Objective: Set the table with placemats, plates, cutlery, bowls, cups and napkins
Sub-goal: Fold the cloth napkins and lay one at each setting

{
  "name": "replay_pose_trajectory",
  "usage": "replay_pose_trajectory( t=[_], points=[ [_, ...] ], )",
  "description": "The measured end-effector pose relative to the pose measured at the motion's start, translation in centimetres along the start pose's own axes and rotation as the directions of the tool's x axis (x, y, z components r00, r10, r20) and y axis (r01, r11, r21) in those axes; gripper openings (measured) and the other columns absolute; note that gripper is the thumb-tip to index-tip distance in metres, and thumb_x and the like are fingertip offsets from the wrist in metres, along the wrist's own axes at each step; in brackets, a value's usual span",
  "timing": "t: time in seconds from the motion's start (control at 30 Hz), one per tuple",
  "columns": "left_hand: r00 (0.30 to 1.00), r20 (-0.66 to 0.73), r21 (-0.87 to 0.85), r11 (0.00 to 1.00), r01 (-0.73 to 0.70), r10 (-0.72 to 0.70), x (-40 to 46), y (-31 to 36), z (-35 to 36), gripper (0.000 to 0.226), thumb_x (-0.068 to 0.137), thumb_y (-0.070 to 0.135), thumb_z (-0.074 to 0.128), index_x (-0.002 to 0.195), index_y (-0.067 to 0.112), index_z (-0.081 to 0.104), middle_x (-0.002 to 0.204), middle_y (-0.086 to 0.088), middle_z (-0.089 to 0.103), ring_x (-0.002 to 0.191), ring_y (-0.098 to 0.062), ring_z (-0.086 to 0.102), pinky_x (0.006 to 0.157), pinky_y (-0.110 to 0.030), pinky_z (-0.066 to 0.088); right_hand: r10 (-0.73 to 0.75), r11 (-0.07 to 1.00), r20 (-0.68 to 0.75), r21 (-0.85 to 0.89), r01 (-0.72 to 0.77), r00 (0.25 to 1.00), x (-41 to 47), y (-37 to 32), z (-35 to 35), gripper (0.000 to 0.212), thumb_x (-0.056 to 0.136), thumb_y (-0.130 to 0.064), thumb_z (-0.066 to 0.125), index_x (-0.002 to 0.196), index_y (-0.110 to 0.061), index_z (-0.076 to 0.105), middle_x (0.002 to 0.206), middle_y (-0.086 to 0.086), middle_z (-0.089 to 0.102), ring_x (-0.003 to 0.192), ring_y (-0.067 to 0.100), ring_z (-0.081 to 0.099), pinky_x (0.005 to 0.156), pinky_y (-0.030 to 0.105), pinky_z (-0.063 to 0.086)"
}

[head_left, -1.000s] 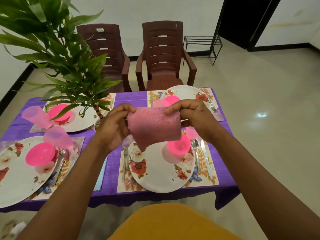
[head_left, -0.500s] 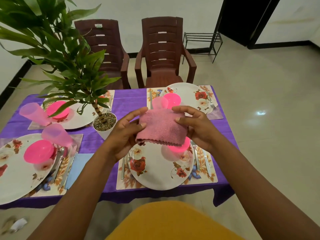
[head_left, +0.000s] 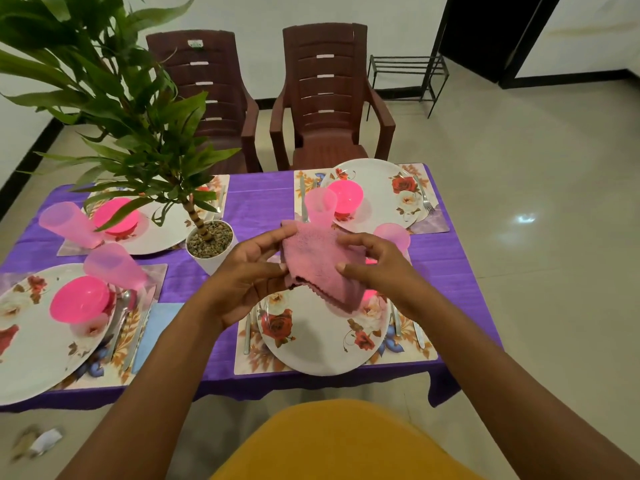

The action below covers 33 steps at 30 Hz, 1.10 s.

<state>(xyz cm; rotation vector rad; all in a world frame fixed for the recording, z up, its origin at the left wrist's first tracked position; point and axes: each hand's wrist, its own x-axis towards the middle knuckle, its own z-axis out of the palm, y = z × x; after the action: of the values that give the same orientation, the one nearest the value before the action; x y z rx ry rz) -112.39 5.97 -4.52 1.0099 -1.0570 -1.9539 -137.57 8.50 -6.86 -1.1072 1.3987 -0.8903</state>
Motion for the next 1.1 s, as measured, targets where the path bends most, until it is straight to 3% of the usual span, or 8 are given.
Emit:
replay_pose_trajectory(
  t=[0.07, 0.23, 0.4, 0.5, 0.67, 0.8, 1.0, 1.1],
  points=[
    [0.999, -0.03, 0.047, 0.999, -0.024, 0.025, 0.1, 0.2, 0.5, 0.061, 0.095, -0.021, 0.048, 0.148, 0.009, 0.053, 0.144, -0.003, 0.063, 0.097, -0.025, 0.074, 0.076, -0.029, 0.063, -0.161, 0.961, -0.053, -0.237, 0.144, 0.985, 0.0, 0.3, 0.8, 0.037, 0.088, -0.03, 0.08, 0.121, -0.039, 0.068, 0.132, -0.016, 0.057, 0.118, 0.015, 0.061, 0.098, 0.045, 0.058],
    [0.994, -0.106, 0.17, 0.985, -0.02, 0.038, 0.5, 0.4, 1.2, 0.064, 0.094, -0.022, 0.052, 0.15, 0.009, 0.052, 0.148, -0.005, 0.059, 0.103, -0.029, 0.076, 0.074, -0.03, 0.063, -0.379, 0.883, -0.116, -0.342, 0.321, 0.918, -0.7, -1.1, 2.8, 0.013, 0.095, -0.034, 0.071, 0.108, -0.034, 0.073, 0.117, -0.016, 0.063, 0.11, 0.003, 0.06, 0.09, 0.033, 0.056],
    [0.985, -0.165, 0.312, 0.95, 0.001, 0.053, 0.9, 0.0, 1.4, 0.07, 0.09, -0.021, 0.058, 0.153, 0.011, 0.049, 0.15, -0.005, 0.057, 0.105, -0.028, 0.075, 0.081, -0.038, 0.064, -0.276, 0.876, 0.078, -0.39, 0.284, 0.958, -1.8, -2.6, 3.9, 0.033, 0.084, -0.051, 0.08, 0.105, -0.029, 0.067, 0.103, -0.014, 0.067, 0.088, 0.004, 0.068, 0.073, 0.025, 0.06],
    [0.976, -0.215, 0.335, 0.942, 0.038, 0.037, 1.1, 0.0, 1.2, 0.073, 0.089, -0.021, 0.058, 0.154, 0.012, 0.048, 0.149, -0.004, 0.058, 0.103, -0.029, 0.076, 0.089, -0.046, 0.063, -0.219, 0.857, 0.12, -0.45, 0.249, 0.968, -1.9, -2.4, 4.7, 0.042, 0.08, -0.041, 0.085, 0.108, -0.03, 0.055, 0.108, -0.012, 0.063, 0.088, 0.007, 0.069, 0.073, 0.031, 0.063],
    [0.973, -0.228, 0.329, 0.943, 0.056, 0.022, 1.0, 0.1, 1.2, 0.08, 0.086, -0.022, 0.061, 0.155, 0.017, 0.047, 0.153, 0.002, 0.05, 0.103, -0.025, 0.076, 0.077, -0.036, 0.064, -0.205, 0.894, 0.044, -0.398, 0.205, 0.978, -1.7, -1.6, 5.0, 0.018, 0.087, -0.022, 0.079, 0.094, -0.025, 0.063, 0.092, -0.007, 0.072, 0.081, 0.005, 0.071, 0.073, 0.04, 0.063],
    [0.978, -0.211, 0.344, 0.936, 0.074, 0.001, 0.8, 0.2, 1.1, 0.085, 0.083, -0.024, 0.065, 0.153, 0.022, 0.049, 0.149, 0.006, 0.049, 0.109, -0.023, 0.073, 0.073, -0.033, 0.063, -0.2, 0.917, -0.002, -0.352, 0.187, 0.98, -1.6, -1.9, 4.9, 0.008, 0.088, -0.023, 0.08, 0.091, -0.022, 0.072, 0.086, -0.01, 0.074, 0.077, 0.001, 0.071, 0.072, 0.031, 0.062],
    [0.981, -0.193, 0.357, 0.931, 0.079, -0.009, 0.4, 0.7, 1.7, 0.073, 0.084, -0.024, 0.064, 0.129, 0.032, 0.059, 0.125, 0.02, 0.06, 0.107, -0.022, 0.072, 0.069, -0.031, 0.063, -0.265, 0.91, -0.101, -0.356, 0.214, 0.959, -1.4, -2.1, 5.1, 0.002, 0.088, -0.019, 0.08, 0.087, -0.02, 0.078, 0.078, -0.011, 0.073, 0.074, 0.005, 0.07, 0.072, 0.03, 0.061],
    [0.983, -0.183, 0.376, 0.921, 0.099, -0.031, 0.4, 0.8, 1.9, 0.067, 0.082, -0.023, 0.069, 0.12, 0.031, 0.063, 0.11, 0.023, 0.063, 0.102, -0.02, 0.072, 0.069, -0.032, 0.063, -0.293, 0.882, -0.057, -0.401, 0.247, 0.954, -1.6, -2.2, 5.9, 0.004, 0.086, -0.016, 0.08, 0.086, -0.02, 0.079, 0.079, -0.011, 0.075, 0.076, 0.003, 0.07, 0.078, 0.033, 0.061]
  ],
)
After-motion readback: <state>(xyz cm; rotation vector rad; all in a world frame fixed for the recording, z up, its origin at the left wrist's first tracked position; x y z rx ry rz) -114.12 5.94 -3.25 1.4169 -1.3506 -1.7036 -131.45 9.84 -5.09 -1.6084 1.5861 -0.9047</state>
